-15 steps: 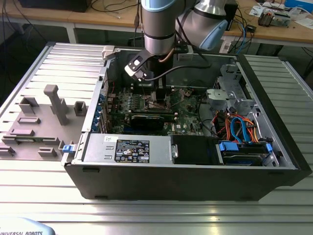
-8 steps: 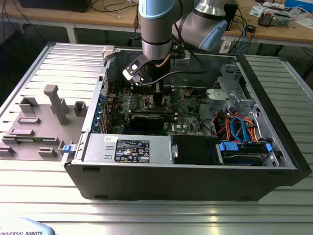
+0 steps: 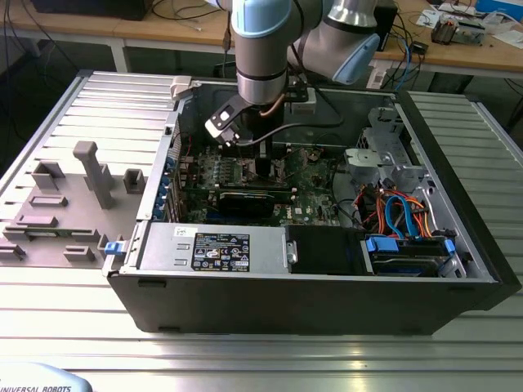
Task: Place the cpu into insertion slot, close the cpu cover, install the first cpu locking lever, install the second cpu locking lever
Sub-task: 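Place the cpu into insertion slot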
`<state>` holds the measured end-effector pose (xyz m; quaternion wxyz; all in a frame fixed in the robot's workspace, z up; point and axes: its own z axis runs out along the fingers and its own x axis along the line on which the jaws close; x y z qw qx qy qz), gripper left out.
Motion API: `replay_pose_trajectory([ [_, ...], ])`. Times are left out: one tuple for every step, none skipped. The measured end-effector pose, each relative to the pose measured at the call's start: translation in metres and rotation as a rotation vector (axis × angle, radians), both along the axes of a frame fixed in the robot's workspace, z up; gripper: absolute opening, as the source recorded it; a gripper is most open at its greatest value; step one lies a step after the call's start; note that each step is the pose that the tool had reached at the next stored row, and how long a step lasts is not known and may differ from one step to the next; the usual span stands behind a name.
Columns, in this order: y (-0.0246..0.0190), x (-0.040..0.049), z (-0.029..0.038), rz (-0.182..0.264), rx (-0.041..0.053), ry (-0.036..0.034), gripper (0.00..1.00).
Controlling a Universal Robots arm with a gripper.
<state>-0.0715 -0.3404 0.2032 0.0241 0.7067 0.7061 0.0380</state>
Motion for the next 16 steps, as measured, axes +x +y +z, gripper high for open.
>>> replay_pose_trajectory([
  [0.0,0.0,-0.0006,0.0,-0.0017,0.0002,0.54],
  [0.0,0.0,-0.0016,0.0,-0.0033,0.0001,0.54],
  [0.0,0.0,-0.0027,0.0,-0.0042,0.0002,0.54],
  [-0.0001,0.0,-0.0034,-0.001,-0.0046,0.0003,0.54],
  [-0.0001,0.0,-0.0039,-0.001,-0.0047,0.0004,0.54],
  [-0.0002,-0.0001,-0.0043,-0.001,-0.005,0.0005,0.54],
  [-0.0002,-0.0001,-0.0044,-0.001,-0.0049,0.0005,0.54],
  [-0.0001,-0.0001,-0.0045,-0.002,-0.0048,0.0004,0.54],
  [-0.0001,0.0,-0.0046,-0.002,-0.0045,0.0003,0.54],
  [0.0,0.0,-0.0046,-0.002,-0.0043,0.0001,0.54],
  [0.0,0.0,-0.0046,-0.002,-0.0043,0.0001,0.54],
  [0.0,0.0,-0.0046,-0.002,-0.0043,0.0001,0.54],
  [0.0,0.0,-0.0046,-0.002,-0.0044,0.0002,0.54],
  [0.0,0.0,-0.0047,-0.002,-0.0043,0.0002,0.54],
  [0.0001,0.0001,-0.005,-0.002,-0.0031,-0.0005,0.55],
  [0.0001,0.0001,-0.005,-0.002,-0.0036,-0.0003,0.55],
])
